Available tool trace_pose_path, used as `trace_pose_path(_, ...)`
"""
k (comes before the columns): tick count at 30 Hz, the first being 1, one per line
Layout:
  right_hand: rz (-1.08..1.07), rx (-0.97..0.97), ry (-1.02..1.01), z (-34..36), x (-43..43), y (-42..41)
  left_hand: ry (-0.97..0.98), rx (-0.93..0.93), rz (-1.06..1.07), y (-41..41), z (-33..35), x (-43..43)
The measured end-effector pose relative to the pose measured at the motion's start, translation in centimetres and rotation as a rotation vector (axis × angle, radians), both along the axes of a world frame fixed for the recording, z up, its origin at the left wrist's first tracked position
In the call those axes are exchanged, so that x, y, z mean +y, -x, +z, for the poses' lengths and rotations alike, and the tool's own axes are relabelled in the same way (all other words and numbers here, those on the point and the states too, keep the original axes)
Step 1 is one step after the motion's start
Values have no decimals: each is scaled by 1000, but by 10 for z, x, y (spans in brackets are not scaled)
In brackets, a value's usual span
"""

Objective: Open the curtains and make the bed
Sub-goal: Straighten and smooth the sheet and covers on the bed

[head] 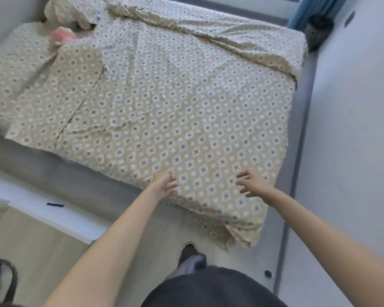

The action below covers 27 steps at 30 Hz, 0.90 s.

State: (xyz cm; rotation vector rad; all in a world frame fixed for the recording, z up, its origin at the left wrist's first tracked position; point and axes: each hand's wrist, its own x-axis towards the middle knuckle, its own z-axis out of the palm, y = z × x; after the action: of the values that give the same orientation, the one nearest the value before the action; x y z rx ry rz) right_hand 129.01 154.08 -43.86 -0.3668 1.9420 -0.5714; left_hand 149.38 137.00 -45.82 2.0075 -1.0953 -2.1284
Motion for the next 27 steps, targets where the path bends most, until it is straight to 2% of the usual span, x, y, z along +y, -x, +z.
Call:
trace_pose_path(8, -263, -166, -99, -60, 71, -36, -197, 20, 36, 3, -53, 52)
trace_pose_path(12, -496, -281, -147, -126, 90, -55, -314, 10, 113, 2, -111, 80)
trace_pose_path(17, -774, -441, -186, -216, 100, -82, -303, -101, 228, 3, -195, 94)
trace_pose_path(20, -960, -596, -148, -277, 97, -90, -380, -43, 287, 13, -245, 90)
trace_pose_path(23, -1183, -738, -78, -331, 93, -92, -379, 42, 357, 22, -291, 87)
trace_pose_path(27, -1375, -807, 14, -383, 91, -90, -380, 158, 480, 24, -345, 83)
